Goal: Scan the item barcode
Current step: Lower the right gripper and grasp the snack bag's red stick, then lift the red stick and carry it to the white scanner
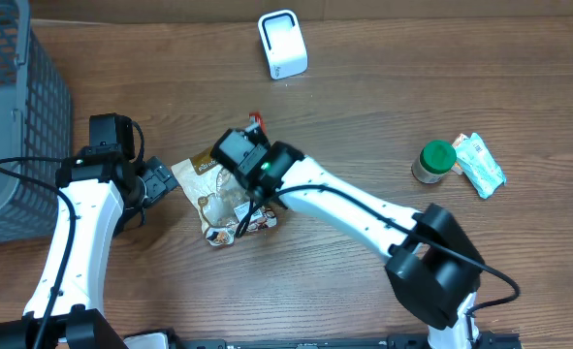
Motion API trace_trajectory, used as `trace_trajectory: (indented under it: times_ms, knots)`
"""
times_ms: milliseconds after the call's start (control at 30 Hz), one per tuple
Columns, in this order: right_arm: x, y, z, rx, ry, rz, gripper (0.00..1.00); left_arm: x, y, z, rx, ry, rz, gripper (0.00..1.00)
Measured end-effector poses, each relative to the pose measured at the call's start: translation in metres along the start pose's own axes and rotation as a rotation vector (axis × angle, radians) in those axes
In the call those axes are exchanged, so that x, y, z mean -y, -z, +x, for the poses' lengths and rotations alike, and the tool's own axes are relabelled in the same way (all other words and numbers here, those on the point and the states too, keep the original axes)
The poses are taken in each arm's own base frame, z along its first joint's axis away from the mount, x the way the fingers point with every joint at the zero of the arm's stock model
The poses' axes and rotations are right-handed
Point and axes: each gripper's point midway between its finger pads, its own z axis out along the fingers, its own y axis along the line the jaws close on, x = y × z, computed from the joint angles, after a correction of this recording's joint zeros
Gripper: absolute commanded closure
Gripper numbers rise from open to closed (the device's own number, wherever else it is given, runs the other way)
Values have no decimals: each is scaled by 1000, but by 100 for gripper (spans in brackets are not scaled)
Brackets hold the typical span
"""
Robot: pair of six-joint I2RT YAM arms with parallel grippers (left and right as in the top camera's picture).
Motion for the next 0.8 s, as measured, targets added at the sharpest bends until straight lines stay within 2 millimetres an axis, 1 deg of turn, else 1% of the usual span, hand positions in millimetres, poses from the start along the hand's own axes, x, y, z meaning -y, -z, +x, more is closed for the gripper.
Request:
trace_trajectory:
  times_ms: [100, 200, 367, 433, 500, 567, 667, 800]
  knots:
    - [28, 17, -20, 25, 50, 50, 97, 0, 0, 0, 0, 0, 0, 0]
    - [54, 36, -40, 51, 63, 55, 97, 0, 0, 0, 0, 0, 0, 1]
    - [92, 72, -78, 134, 55, -79, 97, 0, 0, 0, 0, 0, 0, 0]
    - [107, 81, -87, 173, 37, -107, 97, 0, 0, 0, 0, 0, 0, 0]
    - [122, 83, -90, 189, 25, -120, 97, 0, 0, 0, 0, 0, 0, 0]
    - [133, 80, -90, 187, 34, -125, 97, 0, 0, 0, 0, 0, 1, 0]
    - [141, 78, -91, 194, 79, -124, 97, 0, 0, 0, 0, 0, 0, 0]
    - [144, 78, -103, 250, 162, -104, 96, 0, 0, 0, 0, 0, 0, 0]
